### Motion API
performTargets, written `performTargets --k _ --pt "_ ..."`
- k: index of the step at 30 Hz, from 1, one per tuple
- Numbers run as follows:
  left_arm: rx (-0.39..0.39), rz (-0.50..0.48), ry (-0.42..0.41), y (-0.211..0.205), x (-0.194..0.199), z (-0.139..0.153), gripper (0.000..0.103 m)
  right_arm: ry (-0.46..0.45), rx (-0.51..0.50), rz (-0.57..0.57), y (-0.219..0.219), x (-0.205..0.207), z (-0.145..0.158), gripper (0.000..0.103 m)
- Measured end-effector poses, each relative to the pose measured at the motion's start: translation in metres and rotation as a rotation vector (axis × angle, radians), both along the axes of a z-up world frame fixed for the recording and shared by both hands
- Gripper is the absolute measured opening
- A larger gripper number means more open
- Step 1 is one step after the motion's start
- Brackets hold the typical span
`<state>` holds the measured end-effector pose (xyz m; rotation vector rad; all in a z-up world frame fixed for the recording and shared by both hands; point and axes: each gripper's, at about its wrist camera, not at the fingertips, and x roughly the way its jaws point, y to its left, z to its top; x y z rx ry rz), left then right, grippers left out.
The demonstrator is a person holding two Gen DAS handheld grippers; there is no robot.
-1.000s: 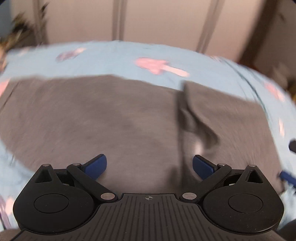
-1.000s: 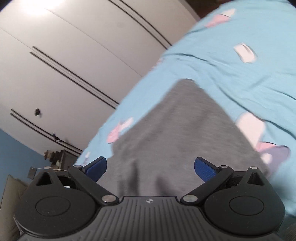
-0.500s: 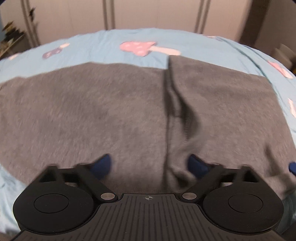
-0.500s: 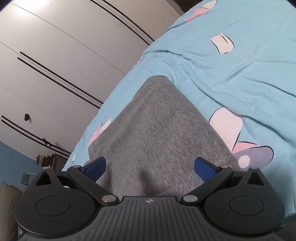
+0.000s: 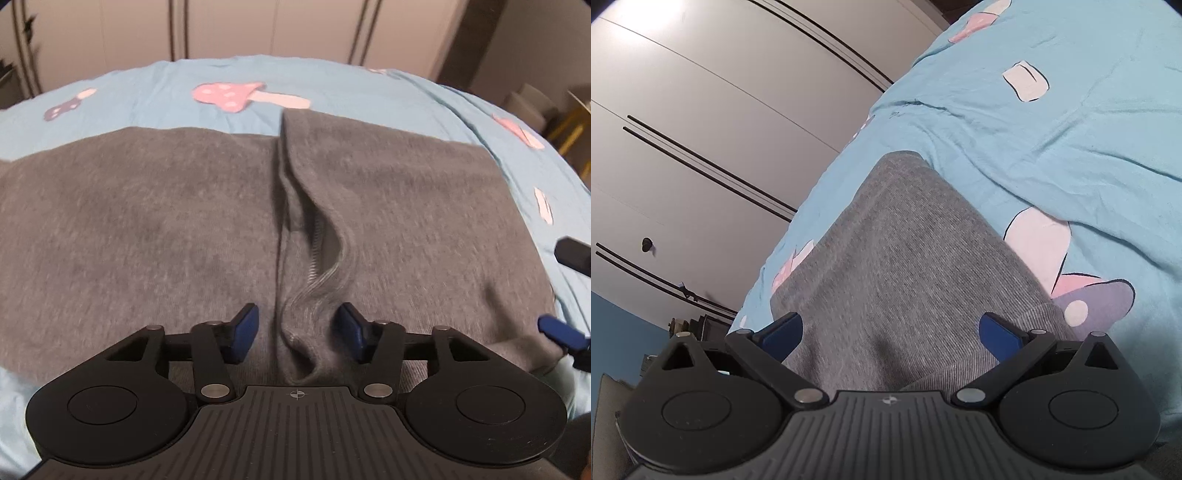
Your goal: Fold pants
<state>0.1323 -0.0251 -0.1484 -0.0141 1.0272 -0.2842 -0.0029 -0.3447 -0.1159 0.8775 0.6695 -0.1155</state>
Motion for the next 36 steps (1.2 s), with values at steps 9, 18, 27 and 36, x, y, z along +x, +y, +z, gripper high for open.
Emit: performTargets --k 9,18,27,36 --pt "-0.110 0.085 -0.201 0.029 -0.027 0.042 0.012 -0.013 -0.042 0.018 0.006 0.001 0.003 0.102" --pt "0.060 0.234 -0.134 0.048 -0.028 0.019 0.061 0.011 -0.115 0.068 0.016 0.009 0.006 0.102" --pt "-0.071 0.179 -0.172 0.046 -0.014 0.029 0.065 -0.134 -0.045 0.174 0.030 0.006 0.020 0.076" --pt "0.069 0.261 -0.026 0.065 -0.010 0.005 0.083 0.117 -0.262 0.154 0.040 0.025 0.005 0.016"
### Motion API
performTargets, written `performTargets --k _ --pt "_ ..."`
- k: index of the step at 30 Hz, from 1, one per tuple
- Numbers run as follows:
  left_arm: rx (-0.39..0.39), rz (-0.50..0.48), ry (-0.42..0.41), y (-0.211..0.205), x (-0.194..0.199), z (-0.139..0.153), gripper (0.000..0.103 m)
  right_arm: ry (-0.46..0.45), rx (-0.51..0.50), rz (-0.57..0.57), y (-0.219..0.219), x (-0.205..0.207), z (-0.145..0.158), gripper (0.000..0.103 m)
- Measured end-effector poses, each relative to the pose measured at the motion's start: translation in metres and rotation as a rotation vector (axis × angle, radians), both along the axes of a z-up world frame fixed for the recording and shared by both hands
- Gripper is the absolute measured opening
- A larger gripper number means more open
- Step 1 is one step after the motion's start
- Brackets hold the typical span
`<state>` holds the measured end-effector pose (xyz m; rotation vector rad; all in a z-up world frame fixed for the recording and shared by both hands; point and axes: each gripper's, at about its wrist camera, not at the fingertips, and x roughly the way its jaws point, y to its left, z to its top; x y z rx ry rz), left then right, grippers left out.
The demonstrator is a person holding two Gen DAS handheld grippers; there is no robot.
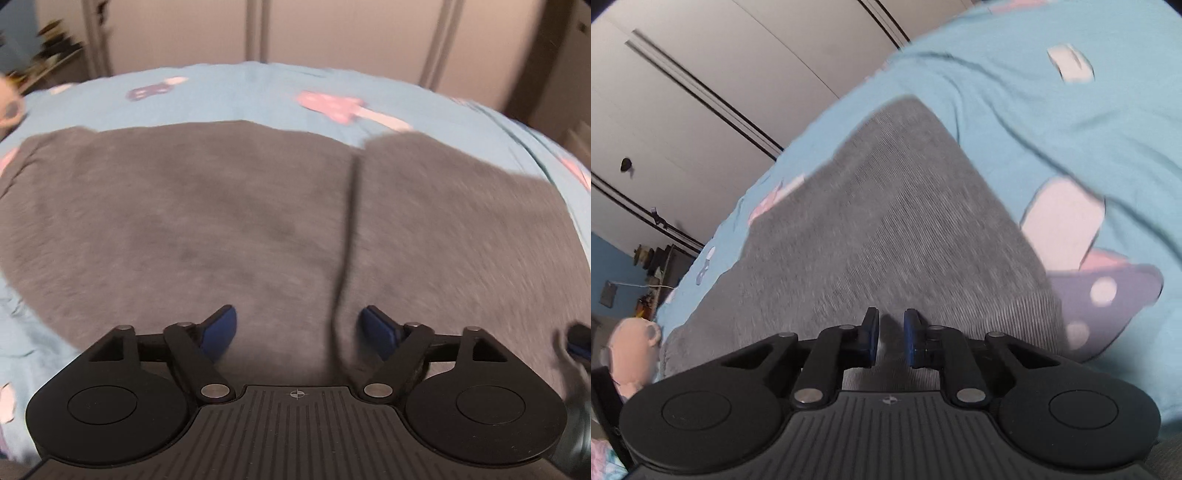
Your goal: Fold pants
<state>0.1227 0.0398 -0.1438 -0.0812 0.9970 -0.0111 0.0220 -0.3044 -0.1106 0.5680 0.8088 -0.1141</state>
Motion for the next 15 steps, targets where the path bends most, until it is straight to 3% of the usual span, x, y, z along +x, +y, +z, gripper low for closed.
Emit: performTargets --k 2,4,6,7,10,15 --pt "0.064 0.090 0.008 0.014 0.002 0.001 0.078 -0.033 -0.067 0.032 0.009 -0.004 0.008 0.021" --pt "0.090 0.169 0.031 0.033 0.007 0.001 0.077 -0.049 -0.011 0.083 0.007 -0.005 0.009 0.028" --pt "-0.001 0.233 0.039 0.056 0.011 0.005 0.078 -0.005 0.015 0.124 0.010 -0.002 0.004 0.030" --pt "-0.054 0.264 0.034 0.069 0.013 0.009 0.079 0.042 -0.028 0.127 0.014 0.002 0.000 0.030" --pt "-0.130 0.354 0.006 0.108 0.016 0.020 0.090 0.049 -0.082 0.132 0.017 0.006 0.000 0.030" --pt "-0.219 0.470 -0.080 0.192 0.004 0.033 0.095 0.009 0.022 0.117 0.006 0.004 -0.002 0.052"
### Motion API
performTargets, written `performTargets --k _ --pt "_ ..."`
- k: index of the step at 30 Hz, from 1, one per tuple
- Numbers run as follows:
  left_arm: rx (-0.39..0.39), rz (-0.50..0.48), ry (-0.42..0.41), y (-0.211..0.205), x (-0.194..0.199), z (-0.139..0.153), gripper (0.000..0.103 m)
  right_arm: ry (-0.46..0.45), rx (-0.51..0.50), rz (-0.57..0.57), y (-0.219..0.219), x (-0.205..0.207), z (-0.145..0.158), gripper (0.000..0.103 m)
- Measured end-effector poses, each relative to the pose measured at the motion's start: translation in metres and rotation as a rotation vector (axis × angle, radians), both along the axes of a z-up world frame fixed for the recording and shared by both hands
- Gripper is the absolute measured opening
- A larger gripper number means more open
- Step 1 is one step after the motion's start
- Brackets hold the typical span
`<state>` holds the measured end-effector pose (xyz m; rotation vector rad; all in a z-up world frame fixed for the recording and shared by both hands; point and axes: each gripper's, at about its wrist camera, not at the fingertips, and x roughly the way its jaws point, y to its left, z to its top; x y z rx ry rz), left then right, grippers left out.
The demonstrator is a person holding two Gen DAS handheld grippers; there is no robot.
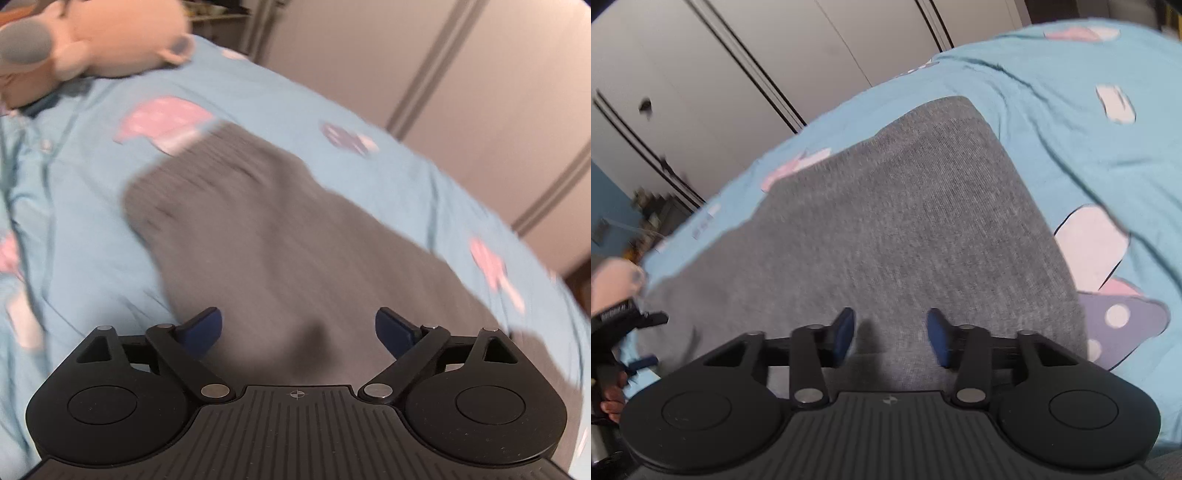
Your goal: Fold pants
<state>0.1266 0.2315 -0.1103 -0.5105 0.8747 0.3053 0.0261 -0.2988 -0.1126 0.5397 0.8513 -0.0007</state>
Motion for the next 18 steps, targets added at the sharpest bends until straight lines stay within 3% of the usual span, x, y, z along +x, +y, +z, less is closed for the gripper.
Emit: performTargets --k 5,10,18 --pt "-0.021 0.035 0.016 0.065 -0.007 -0.018 0.095 -0.007 0.050 -0.016 0.000 -0.001 0.000 0.058" --pt "-0.234 0.022 0.002 0.092 -0.012 -0.049 0.089 -0.011 0.023 0.005 0.010 0.002 0.000 0.071" --pt "-0.411 0.015 -0.105 0.111 0.000 -0.069 0.077 -0.006 -0.027 0.021 0.024 0.007 0.001 0.083"
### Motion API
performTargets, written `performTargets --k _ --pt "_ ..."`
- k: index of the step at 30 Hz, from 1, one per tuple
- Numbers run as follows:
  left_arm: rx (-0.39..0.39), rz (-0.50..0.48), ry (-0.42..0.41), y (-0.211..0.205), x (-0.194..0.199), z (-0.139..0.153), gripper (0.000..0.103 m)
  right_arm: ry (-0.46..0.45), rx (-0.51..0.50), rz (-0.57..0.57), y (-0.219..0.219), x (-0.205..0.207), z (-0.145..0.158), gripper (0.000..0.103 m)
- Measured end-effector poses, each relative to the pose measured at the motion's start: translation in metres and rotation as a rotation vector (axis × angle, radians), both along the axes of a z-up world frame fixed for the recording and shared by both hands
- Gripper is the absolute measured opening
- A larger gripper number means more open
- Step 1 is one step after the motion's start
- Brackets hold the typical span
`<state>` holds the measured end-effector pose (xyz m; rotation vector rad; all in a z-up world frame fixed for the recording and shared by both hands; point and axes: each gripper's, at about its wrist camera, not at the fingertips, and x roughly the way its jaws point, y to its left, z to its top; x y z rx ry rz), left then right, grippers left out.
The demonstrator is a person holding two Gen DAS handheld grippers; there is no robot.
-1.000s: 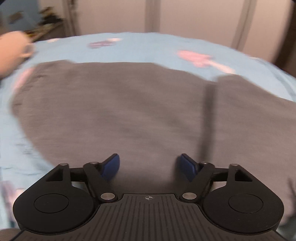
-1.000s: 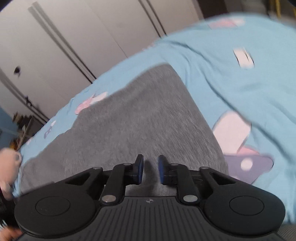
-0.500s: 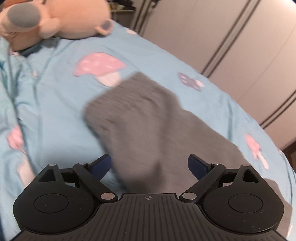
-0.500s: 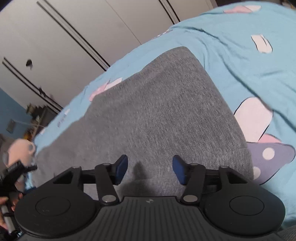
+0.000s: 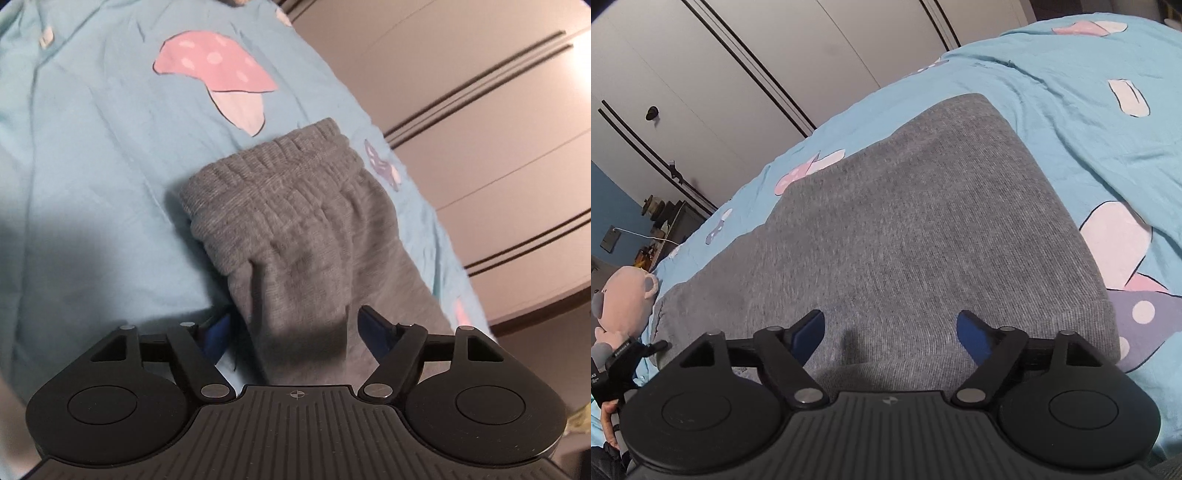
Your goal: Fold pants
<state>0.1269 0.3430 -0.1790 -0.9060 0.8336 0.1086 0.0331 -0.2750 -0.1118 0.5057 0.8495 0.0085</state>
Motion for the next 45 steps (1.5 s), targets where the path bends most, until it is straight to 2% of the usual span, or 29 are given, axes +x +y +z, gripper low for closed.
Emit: performTargets --k 1,2,5,6,7,8,10,11,12,14,16,17,18,20,27,29,31,35,37,40,41,42,43,44,45 --pt "-0.019 -0.008 -0.011 0.002 0.002 -0.003 0.075 0.001 -0.006 0.002 0.001 0.002 -0.001 0.085" --pt "-0.040 -0.013 -0.022 0.004 0.004 -0.007 0.068 0.001 -0.014 0.003 0.002 0.005 -0.002 0.085" --pt "-0.121 0.017 -0.046 0.013 0.007 -0.018 0.059 0.000 -0.036 0.012 0.006 0.007 -0.002 0.089" --pt "-0.135 0.030 -0.052 0.015 0.007 -0.020 0.051 0.000 -0.042 0.016 0.008 0.008 -0.002 0.091" --pt "-0.129 0.039 -0.059 0.017 0.009 -0.023 0.046 0.000 -0.047 0.020 0.009 0.008 -0.002 0.092" --pt "-0.087 0.023 -0.065 0.014 0.009 -0.021 0.041 -0.001 -0.054 0.025 0.010 0.009 -0.003 0.093" --pt "0.009 -0.012 -0.067 0.004 0.010 -0.017 0.040 -0.002 -0.066 0.029 0.012 0.011 -0.003 0.093" --pt "0.025 -0.019 -0.059 0.001 0.013 -0.017 0.042 -0.001 -0.068 0.029 0.012 0.012 -0.003 0.094" --pt "0.015 -0.020 -0.054 0.001 0.015 -0.018 0.046 -0.001 -0.067 0.028 0.012 0.013 -0.003 0.095" --pt "-0.036 0.002 -0.038 0.004 0.020 -0.022 0.048 -0.002 -0.062 0.028 0.013 0.014 -0.003 0.097" --pt "-0.057 0.022 -0.020 0.005 0.024 -0.022 0.043 -0.001 -0.073 0.034 0.014 0.013 -0.003 0.098" --pt "-0.044 0.021 -0.013 0.003 0.025 -0.019 0.035 0.000 -0.081 0.041 0.015 0.013 -0.003 0.098" --pt "-0.024 0.017 -0.013 0.000 0.024 -0.016 0.025 0.000 -0.087 0.046 0.015 0.013 -0.002 0.098" --pt "0.025 0.015 -0.035 -0.006 0.020 -0.003 0.021 0.000 -0.082 0.043 0.014 0.012 -0.001 0.098" --pt "0.158 -0.004 -0.142 -0.031 0.021 0.062 0.018 -0.027 -0.016 -0.047 -0.005 0.004 0.005 0.098" --pt "0.267 -0.020 -0.177 -0.051 0.018 0.087 0.018 -0.037 -0.010 -0.080 -0.011 0.000 0.008 0.098" --pt "0.393 -0.065 -0.249 -0.082 0.012 0.119 0.018 -0.053 -0.001 -0.118 -0.017 -0.004 0.012 0.098" --pt "0.563 -0.206 -0.439 -0.167 -0.001 0.180 0.018 -0.119 0.029 -0.227 -0.039 -0.022 0.023 0.098" --pt "0.632 -0.317 -0.525 -0.227 -0.007 0.197 0.019 -0.166 0.063 -0.291 -0.054 -0.035 0.029 0.098" --pt "0.614 -0.492 -0.562 -0.313 -0.012 0.193 0.027 -0.231 0.114 -0.364 -0.074 -0.055 0.038 0.098" --pt "0.609 -0.566 -0.550 -0.341 -0.013 0.183 0.051 -0.245 0.117 -0.378 -0.079 -0.061 0.040 0.098" --pt "0.607 -0.661 -0.533 -0.369 -0.016 0.170 0.084 -0.256 0.116 -0.388 -0.083 -0.066 0.041 0.098" --pt "0.626 -0.747 -0.498 -0.395 -0.020 0.154 0.093 -0.259 0.118 -0.389 -0.086 -0.071 0.041 0.098" --pt "0.664 -0.804 -0.469 -0.414 -0.025 0.139 0.094 -0.255 0.126 -0.393 -0.090 -0.073 0.040 0.098" --pt "0.707 -0.846 -0.435 -0.428 -0.031 0.123 0.086 -0.247 0.146 -0.400 -0.093 -0.076 0.037 0.098"
